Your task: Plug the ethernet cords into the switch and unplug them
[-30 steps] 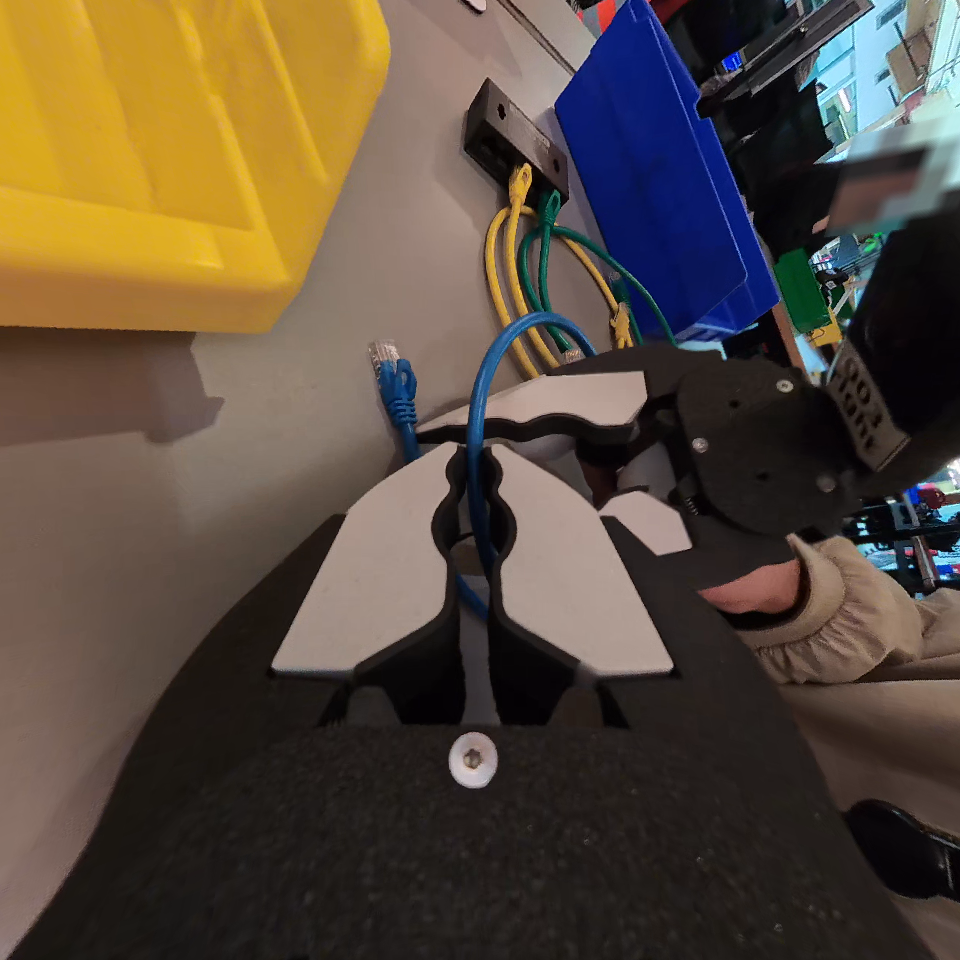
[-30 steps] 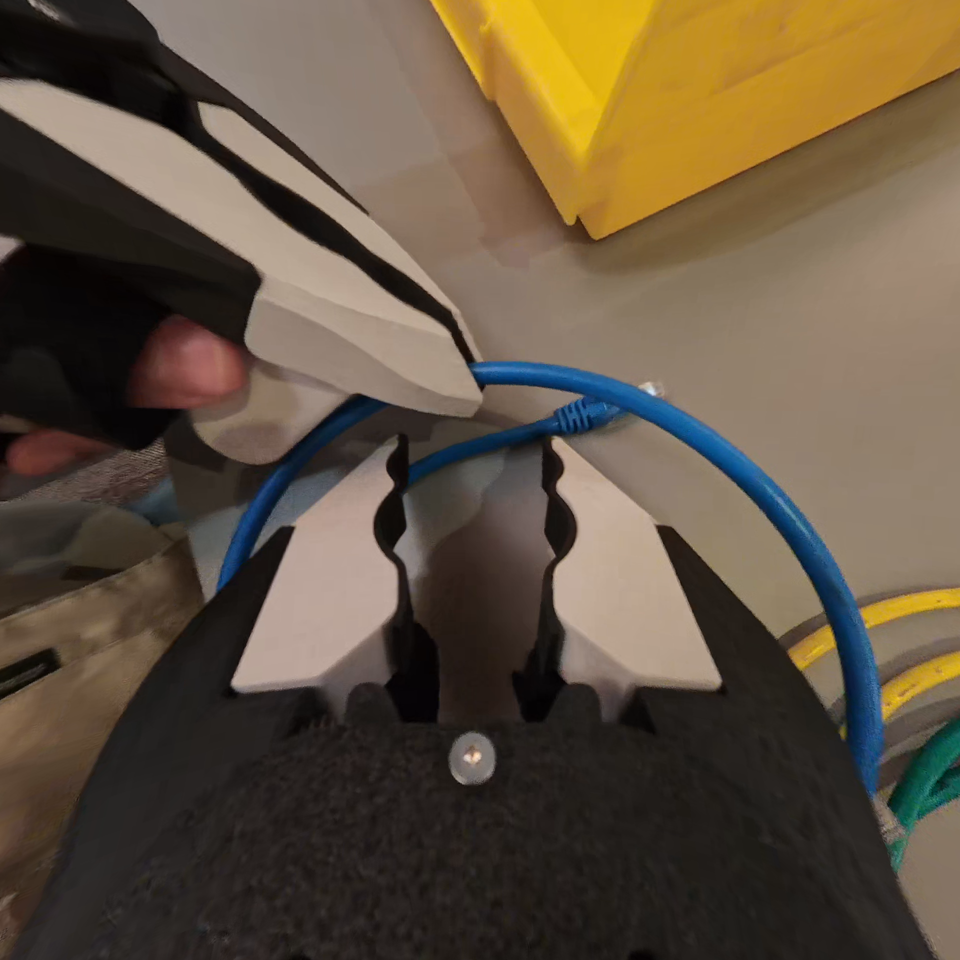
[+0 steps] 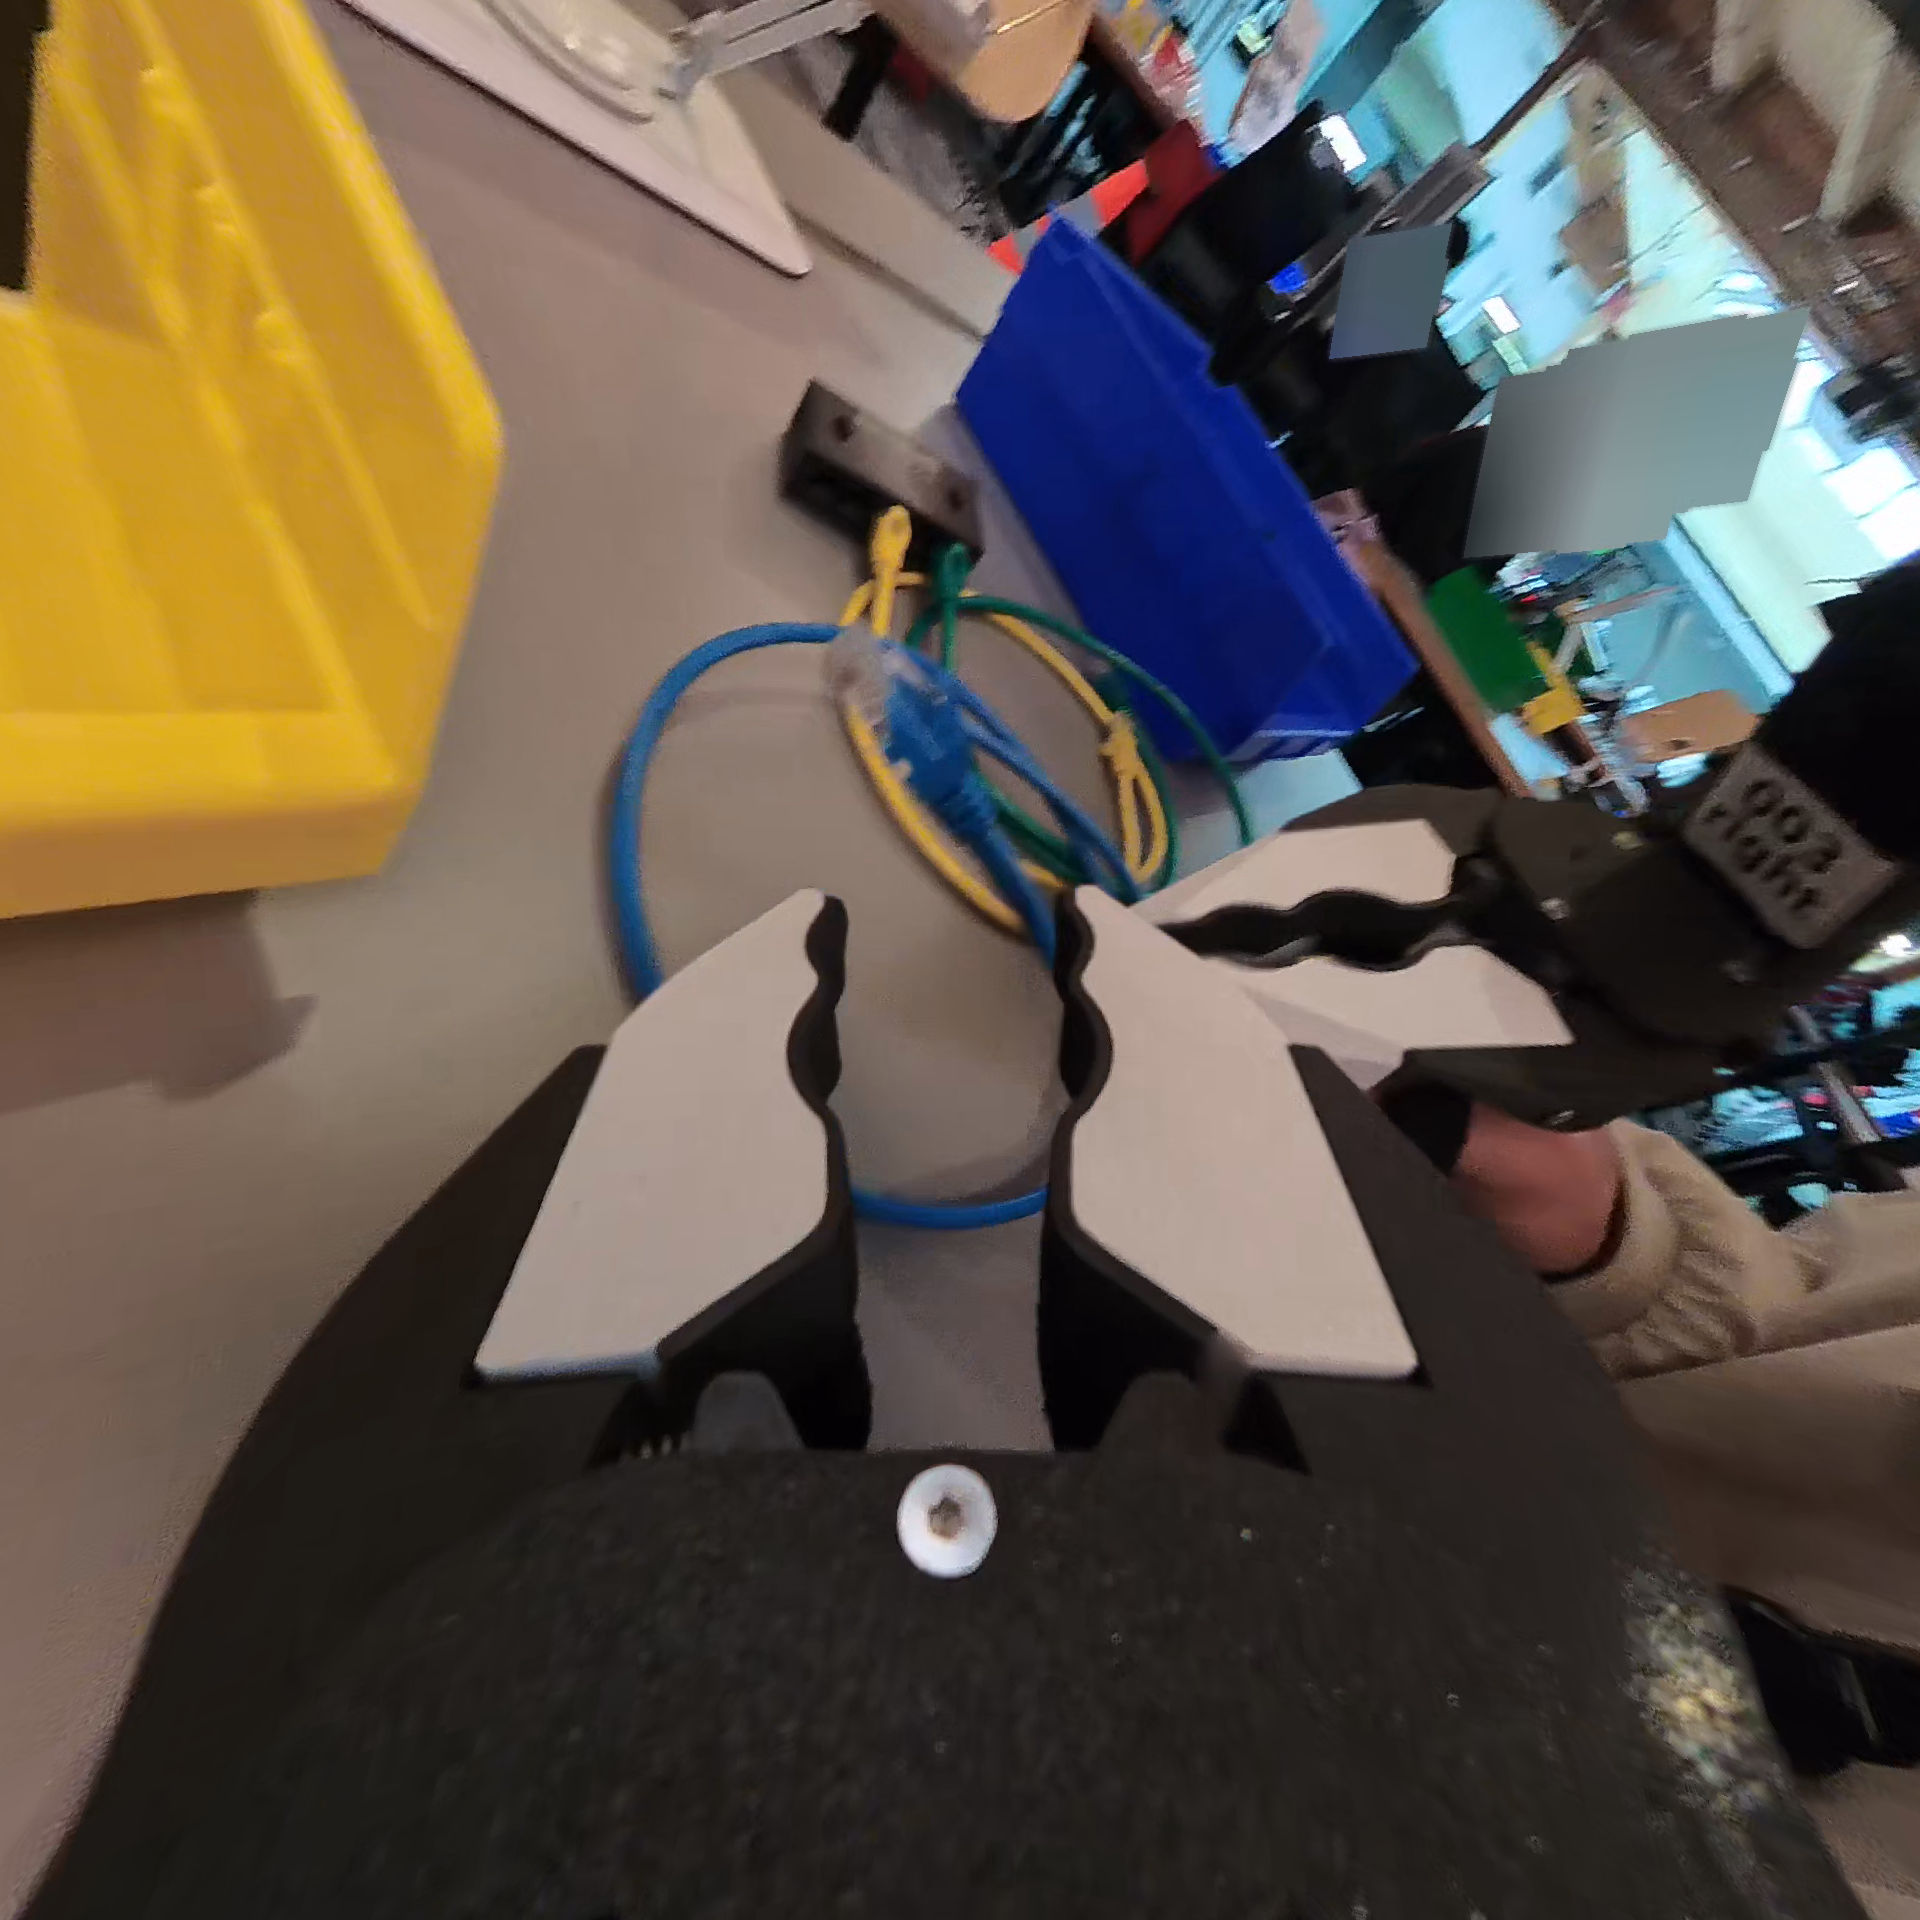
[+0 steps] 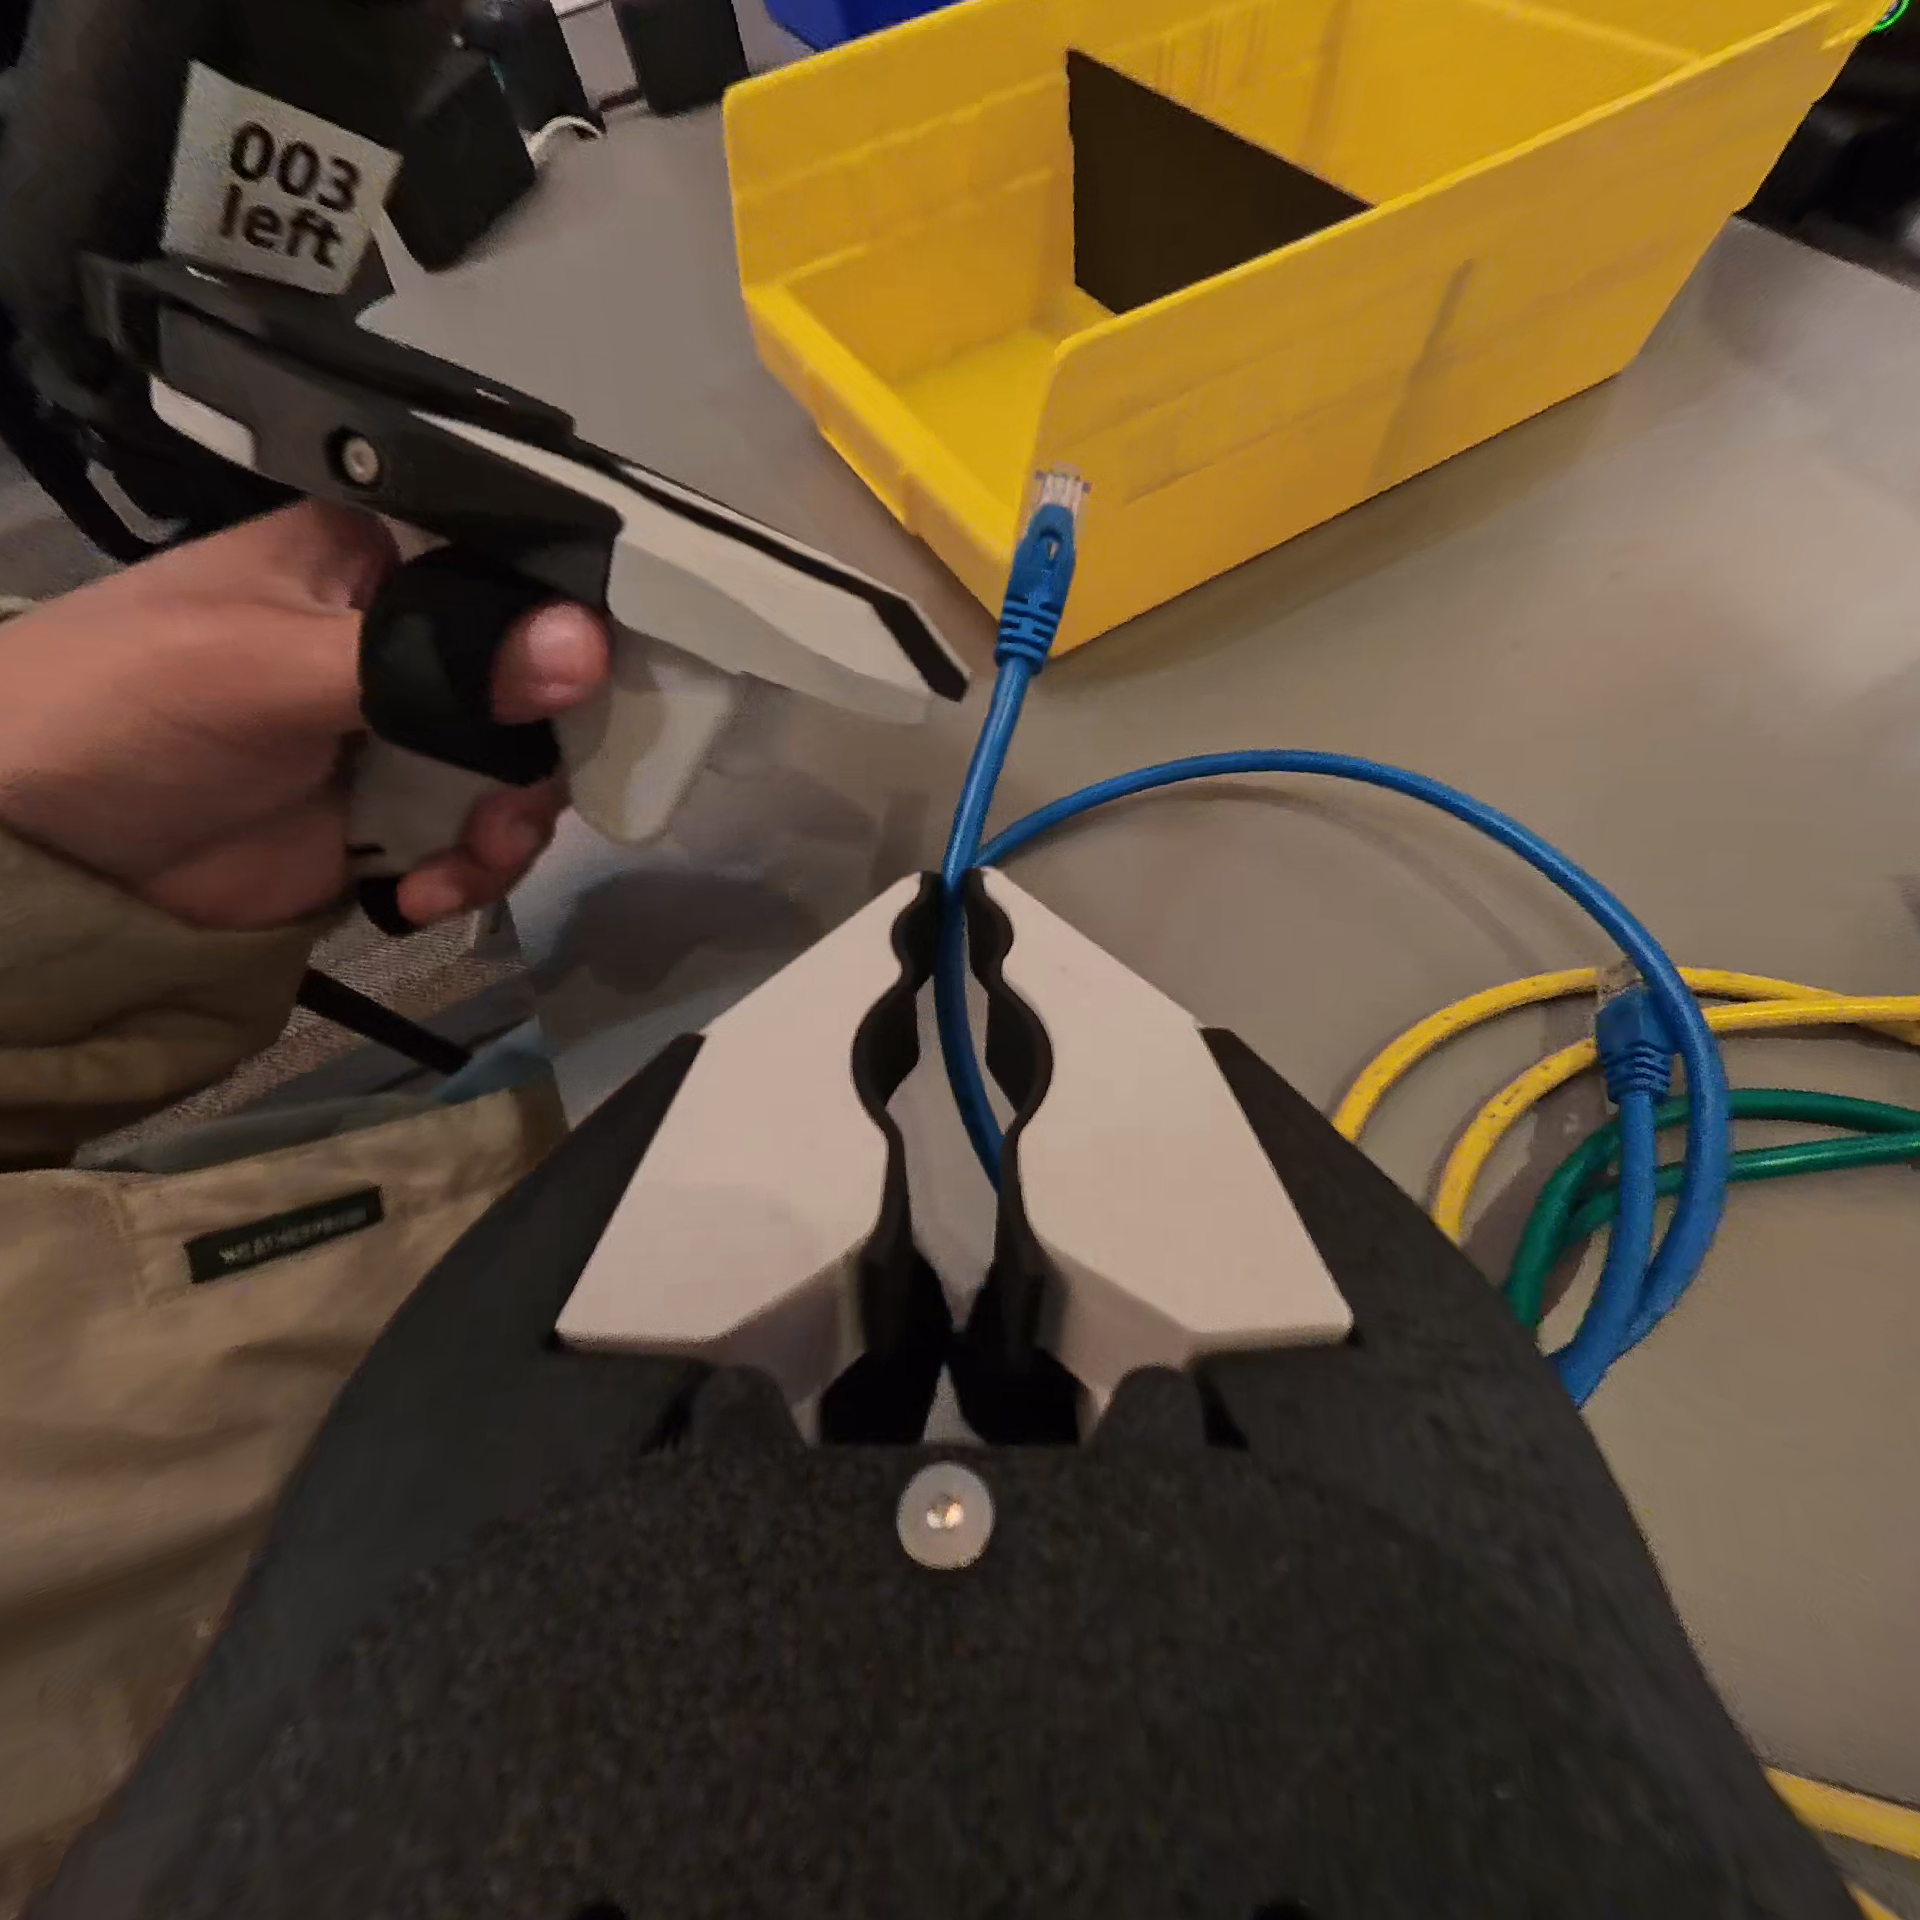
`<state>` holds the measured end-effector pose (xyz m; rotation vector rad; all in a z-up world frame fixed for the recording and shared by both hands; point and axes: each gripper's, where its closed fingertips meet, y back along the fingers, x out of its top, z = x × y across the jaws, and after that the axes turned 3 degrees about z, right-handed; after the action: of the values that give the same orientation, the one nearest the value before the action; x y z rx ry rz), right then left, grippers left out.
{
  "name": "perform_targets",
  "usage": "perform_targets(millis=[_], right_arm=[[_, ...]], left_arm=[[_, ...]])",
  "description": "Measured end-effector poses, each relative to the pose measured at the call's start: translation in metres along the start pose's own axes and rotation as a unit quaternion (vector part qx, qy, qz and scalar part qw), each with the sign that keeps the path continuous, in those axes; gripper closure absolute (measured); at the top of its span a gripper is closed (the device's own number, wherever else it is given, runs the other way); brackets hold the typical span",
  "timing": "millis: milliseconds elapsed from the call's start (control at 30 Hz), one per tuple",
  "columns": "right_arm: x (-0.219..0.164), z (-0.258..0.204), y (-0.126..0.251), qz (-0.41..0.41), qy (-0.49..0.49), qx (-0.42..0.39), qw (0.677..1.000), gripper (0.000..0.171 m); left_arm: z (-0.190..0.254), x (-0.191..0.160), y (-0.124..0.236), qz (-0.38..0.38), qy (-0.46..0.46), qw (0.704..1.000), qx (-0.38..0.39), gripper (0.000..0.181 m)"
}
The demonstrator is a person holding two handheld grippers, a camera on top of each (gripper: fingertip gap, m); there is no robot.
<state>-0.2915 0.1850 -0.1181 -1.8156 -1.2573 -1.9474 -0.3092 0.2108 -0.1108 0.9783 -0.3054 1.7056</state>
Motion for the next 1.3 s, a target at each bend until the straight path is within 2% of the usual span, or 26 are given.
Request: perform_targets(millis=[100,133,200,300,367,467,600,633,700,900,1033,1300], right_arm=[[-0.002,-0.013,-0.007,0.003,-0.015,0.012,1.000,0.166],[-0.002,-0.016,-0.008,0.007,-0.015,0.015,1.000,0.166],[0.001,-0.020,-0.006,0.028,-0.019,0.023,0.999,0.167],[0.015,-0.012,0.007,0.065,-0.023,0.061,0.996,0.147],[0.031,0.005,0.018,0.092,-0.049,0.090,0.990,0.141],[0.051,0.014,0.025,0.111,-0.121,0.208,0.964,0.136],[0.046,0.017,0.015,0.087,-0.155,0.298,0.938,0.138],[0.047,0.019,0.016,0.094,-0.164,0.307,0.933,0.144],[0.044,0.024,0.016,0.095,-0.182,0.317,0.926,0.150],[0.040,0.024,0.020,0.110,-0.206,0.345,0.909,0.150],[0.042,0.018,0.026,0.113,-0.216,0.382,0.892,0.158],[0.042,0.018,0.027,0.115,-0.223,0.396,0.883,0.157]], left_arm=[[0.015,0.003,-0.008,0.008,0.004,0.999,-0.040,0.152],[0.016,0.004,-0.009,0.009,0.006,0.999,-0.044,0.172],[0.015,0.005,-0.008,-0.006,0.013,0.998,-0.058,0.174],[0.013,0.002,-0.007,-0.047,0.002,0.995,-0.088,0.174],[0.015,-0.008,-0.007,-0.105,-0.010,0.987,-0.121,0.174],[0.019,-0.018,-0.011,-0.166,-0.046,0.972,-0.158,0.174],[0.032,-0.023,-0.020,-0.194,-0.092,0.959,-0.185,0.174],[0.034,-0.024,-0.022,-0.195,-0.101,0.958,-0.183,0.174],[0.037,-0.025,-0.020,-0.197,-0.115,0.955,-0.189,0.174],[0.051,-0.031,-0.013,-0.212,-0.145,0.938,-0.231,0.174],[0.054,-0.032,-0.014,-0.213,-0.138,0.937,-0.239,0.174],[0.054,-0.033,-0.015,-0.214,-0.135,0.937,-0.239,0.174]])
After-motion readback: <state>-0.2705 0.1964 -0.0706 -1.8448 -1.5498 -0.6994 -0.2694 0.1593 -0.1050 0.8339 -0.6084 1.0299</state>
